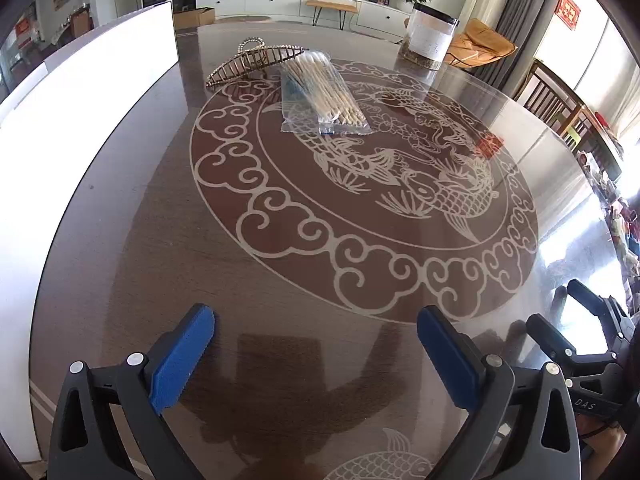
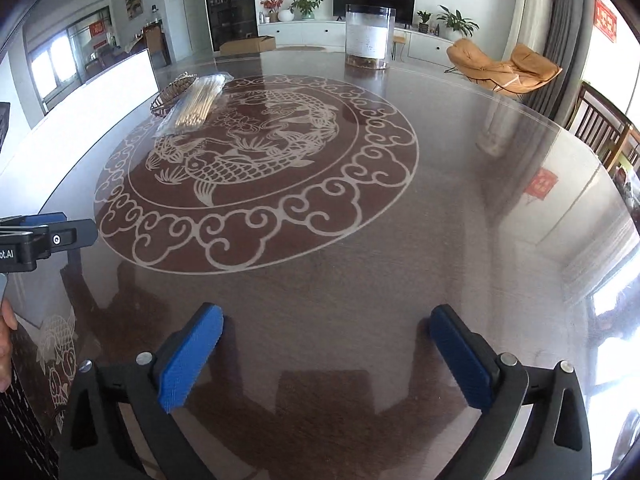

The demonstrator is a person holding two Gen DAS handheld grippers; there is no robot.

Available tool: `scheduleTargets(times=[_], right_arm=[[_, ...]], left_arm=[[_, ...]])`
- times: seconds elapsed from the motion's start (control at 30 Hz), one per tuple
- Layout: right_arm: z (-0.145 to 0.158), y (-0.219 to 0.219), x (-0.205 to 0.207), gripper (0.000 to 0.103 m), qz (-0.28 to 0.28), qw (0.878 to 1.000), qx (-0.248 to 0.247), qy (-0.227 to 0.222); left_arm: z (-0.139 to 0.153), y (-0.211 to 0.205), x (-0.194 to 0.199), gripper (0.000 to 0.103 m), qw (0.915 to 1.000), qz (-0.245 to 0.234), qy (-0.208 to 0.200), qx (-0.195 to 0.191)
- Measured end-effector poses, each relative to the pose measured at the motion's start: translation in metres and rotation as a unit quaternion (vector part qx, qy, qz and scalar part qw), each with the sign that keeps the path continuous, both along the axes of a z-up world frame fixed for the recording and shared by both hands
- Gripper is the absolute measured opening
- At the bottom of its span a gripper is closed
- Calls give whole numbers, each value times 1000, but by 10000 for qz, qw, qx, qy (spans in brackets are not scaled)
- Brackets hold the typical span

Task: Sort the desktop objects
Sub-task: 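Withdraw both tools from the white bin back over the table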

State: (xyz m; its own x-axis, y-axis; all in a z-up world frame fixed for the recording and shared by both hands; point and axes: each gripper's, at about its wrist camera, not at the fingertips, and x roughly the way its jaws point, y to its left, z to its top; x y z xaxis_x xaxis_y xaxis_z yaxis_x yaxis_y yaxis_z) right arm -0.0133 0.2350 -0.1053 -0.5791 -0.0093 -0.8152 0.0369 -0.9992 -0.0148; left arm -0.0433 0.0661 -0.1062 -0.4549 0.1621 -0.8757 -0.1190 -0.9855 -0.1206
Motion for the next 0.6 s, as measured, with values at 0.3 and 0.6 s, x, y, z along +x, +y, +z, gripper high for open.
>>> scheduleTargets(times=[0.3, 0.6], right_arm=[[2, -3, 2, 103, -7, 10000, 17, 6], [2, -3, 1, 103, -8, 10000, 20, 4]], left_arm=[[-4, 28, 6, 103, 9974, -361, 125, -607], [-4, 27, 13, 103, 9973, -361, 213, -605]])
